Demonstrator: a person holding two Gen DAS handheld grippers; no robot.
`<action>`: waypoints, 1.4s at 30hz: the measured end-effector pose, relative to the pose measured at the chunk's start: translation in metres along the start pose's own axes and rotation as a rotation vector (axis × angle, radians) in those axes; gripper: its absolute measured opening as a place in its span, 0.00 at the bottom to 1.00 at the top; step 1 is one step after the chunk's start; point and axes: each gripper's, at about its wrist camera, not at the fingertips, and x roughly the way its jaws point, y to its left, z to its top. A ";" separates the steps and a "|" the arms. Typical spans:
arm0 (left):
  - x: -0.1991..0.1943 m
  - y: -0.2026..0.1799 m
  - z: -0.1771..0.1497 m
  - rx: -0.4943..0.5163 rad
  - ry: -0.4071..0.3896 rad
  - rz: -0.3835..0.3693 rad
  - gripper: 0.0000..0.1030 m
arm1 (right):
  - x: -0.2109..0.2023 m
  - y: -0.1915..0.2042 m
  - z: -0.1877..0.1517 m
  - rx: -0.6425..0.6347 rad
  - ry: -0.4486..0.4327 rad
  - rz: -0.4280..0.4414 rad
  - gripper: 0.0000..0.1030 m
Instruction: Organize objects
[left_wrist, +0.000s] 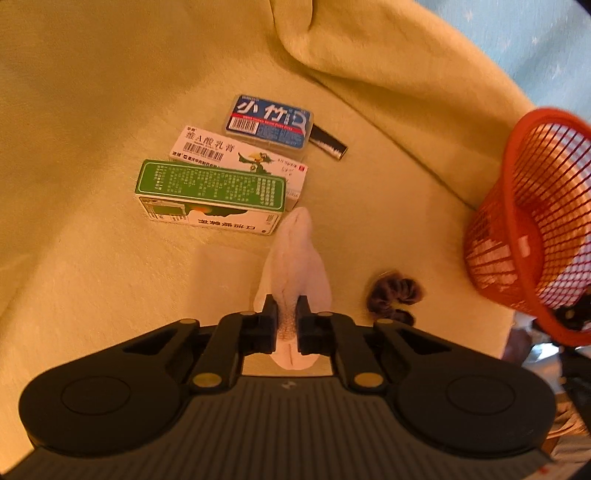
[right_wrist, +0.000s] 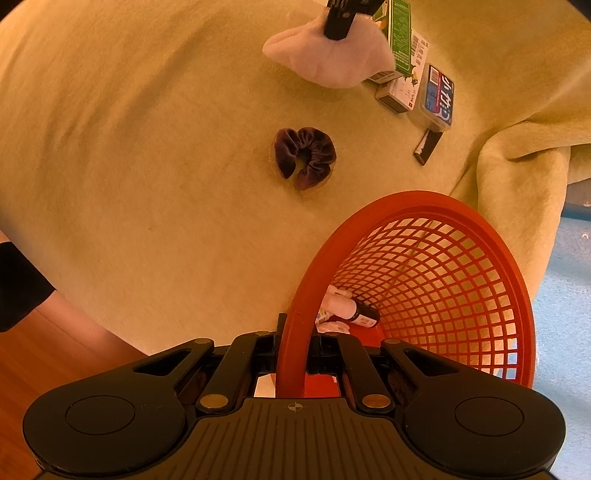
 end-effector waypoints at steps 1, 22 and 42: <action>-0.005 0.000 0.001 -0.010 -0.003 -0.008 0.06 | 0.000 0.000 0.000 0.000 0.000 0.001 0.02; -0.114 -0.106 0.062 0.139 -0.122 -0.292 0.06 | -0.001 0.002 0.003 -0.013 0.013 -0.005 0.02; -0.097 -0.165 0.078 0.186 -0.089 -0.359 0.19 | 0.000 0.001 0.001 -0.002 0.009 -0.003 0.02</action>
